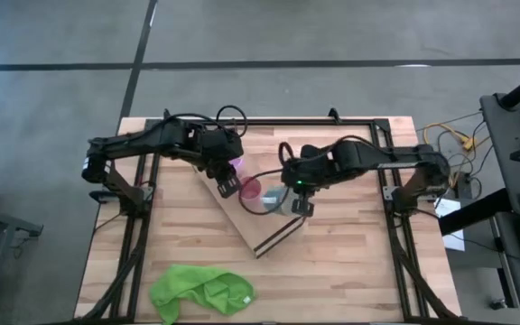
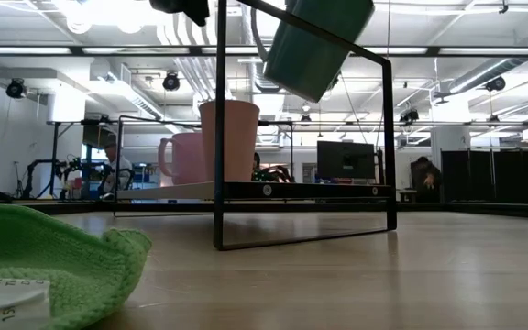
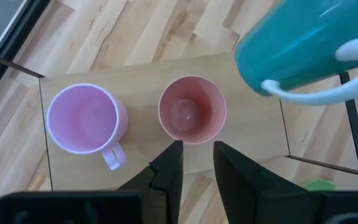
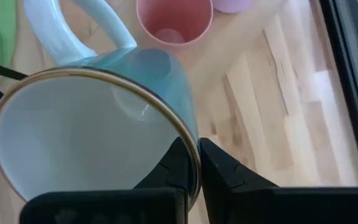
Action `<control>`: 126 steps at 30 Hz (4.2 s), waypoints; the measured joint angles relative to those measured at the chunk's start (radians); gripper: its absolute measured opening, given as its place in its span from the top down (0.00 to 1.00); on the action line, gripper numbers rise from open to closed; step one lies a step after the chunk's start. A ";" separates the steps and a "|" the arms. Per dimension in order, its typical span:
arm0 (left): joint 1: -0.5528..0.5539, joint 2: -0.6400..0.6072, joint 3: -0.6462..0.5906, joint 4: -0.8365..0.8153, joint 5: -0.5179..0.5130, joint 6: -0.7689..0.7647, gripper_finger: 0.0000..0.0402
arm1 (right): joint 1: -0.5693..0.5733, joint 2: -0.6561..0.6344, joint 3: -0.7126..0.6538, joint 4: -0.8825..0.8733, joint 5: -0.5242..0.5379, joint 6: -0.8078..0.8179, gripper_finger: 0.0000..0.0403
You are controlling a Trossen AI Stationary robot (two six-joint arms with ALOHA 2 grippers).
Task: Stack small to large cups/mugs on shelf
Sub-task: Put the blue mug on the shelf
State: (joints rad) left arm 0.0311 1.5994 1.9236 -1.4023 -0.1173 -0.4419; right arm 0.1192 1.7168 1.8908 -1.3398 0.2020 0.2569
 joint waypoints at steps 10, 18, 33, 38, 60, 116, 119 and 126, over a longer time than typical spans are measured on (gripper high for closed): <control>0.000 -0.041 0.000 -0.061 -0.002 0.001 0.81 | -0.002 0.133 0.315 -0.171 -0.074 -0.025 0.97; 0.000 -0.052 -0.001 -0.108 -0.005 0.004 0.81 | -0.002 0.200 0.357 -0.232 -0.079 -0.023 0.97; 0.000 -0.072 -0.005 -0.110 -0.020 0.013 0.81 | -0.012 0.307 0.378 -0.229 -0.131 -0.049 0.97; 0.000 -0.078 -0.018 -0.110 -0.021 0.013 0.81 | -0.036 0.320 0.378 -0.223 -0.133 -0.049 0.97; 0.000 -0.080 -0.020 -0.110 -0.051 0.040 0.81 | -0.074 0.331 0.376 -0.220 -0.210 -0.106 0.97; 0.000 -0.080 -0.020 -0.109 -0.056 0.039 0.81 | -0.106 0.331 0.170 -0.004 -0.257 -0.948 0.97; 0.000 -0.080 -0.020 -0.109 -0.056 0.039 0.81 | -0.106 0.331 0.169 0.012 -0.264 -0.939 0.97; 0.000 -0.080 -0.020 -0.108 -0.056 0.037 0.81 | -0.106 0.331 0.166 0.018 -0.296 -0.931 0.97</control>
State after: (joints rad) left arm 0.0311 1.5192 1.9038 -1.5105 -0.1738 -0.4045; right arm 0.0135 2.0476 2.0563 -1.3214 -0.0937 -0.6736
